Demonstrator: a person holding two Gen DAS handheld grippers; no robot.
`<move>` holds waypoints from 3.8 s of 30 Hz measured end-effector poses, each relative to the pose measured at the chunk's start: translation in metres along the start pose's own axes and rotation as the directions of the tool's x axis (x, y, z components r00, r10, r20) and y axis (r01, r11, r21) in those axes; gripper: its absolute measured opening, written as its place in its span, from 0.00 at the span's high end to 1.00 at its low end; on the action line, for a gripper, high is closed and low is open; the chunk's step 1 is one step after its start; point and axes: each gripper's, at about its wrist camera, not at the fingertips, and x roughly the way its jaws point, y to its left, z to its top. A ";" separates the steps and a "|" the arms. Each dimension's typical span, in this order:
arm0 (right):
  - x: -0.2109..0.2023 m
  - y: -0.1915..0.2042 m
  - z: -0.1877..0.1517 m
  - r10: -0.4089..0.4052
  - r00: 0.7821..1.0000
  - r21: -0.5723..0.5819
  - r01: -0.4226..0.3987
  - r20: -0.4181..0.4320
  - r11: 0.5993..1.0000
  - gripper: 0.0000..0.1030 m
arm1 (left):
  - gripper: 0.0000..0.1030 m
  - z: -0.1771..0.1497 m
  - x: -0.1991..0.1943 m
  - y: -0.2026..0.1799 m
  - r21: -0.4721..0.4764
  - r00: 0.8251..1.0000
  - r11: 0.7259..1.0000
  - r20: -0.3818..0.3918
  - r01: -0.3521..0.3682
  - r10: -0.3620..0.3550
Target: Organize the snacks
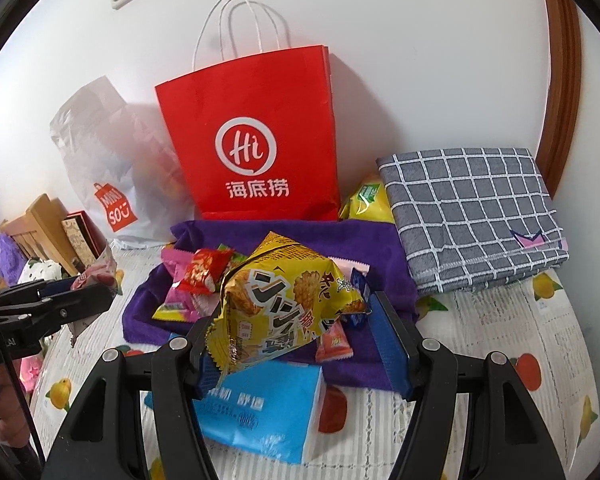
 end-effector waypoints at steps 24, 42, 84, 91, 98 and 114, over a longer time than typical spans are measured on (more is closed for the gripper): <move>0.072 -0.044 0.024 -0.024 0.997 0.001 0.024 -0.075 1.000 0.37 | 0.56 0.029 0.079 0.013 -0.025 0.998 1.000 -0.056 -0.001 -0.001; 0.116 -0.050 -0.012 -0.105 0.975 -0.099 0.087 -0.198 0.991 0.37 | 0.55 0.039 0.132 -0.021 0.066 0.997 0.997 -0.070 -0.036 0.041; 0.101 -0.038 -0.004 -0.073 0.987 -0.065 0.065 -0.141 0.996 0.23 | 0.26 0.034 0.112 -0.033 0.117 0.993 0.988 -0.048 -0.100 0.106; 0.074 -0.029 0.000 -0.086 0.990 -0.049 0.081 -0.112 0.995 0.23 | 0.26 0.028 0.081 -0.031 0.084 0.997 0.994 -0.044 -0.066 0.070; 0.026 -0.011 -0.001 -0.107 0.992 -0.046 0.104 -0.072 0.994 0.23 | 0.26 0.010 0.041 -0.037 0.068 0.998 0.996 -0.021 -0.061 0.062; -0.085 0.013 -0.049 -0.139 0.990 0.039 0.139 -0.019 0.989 0.15 | 0.15 -0.056 -0.052 -0.047 0.026 0.996 0.996 0.027 -0.085 0.084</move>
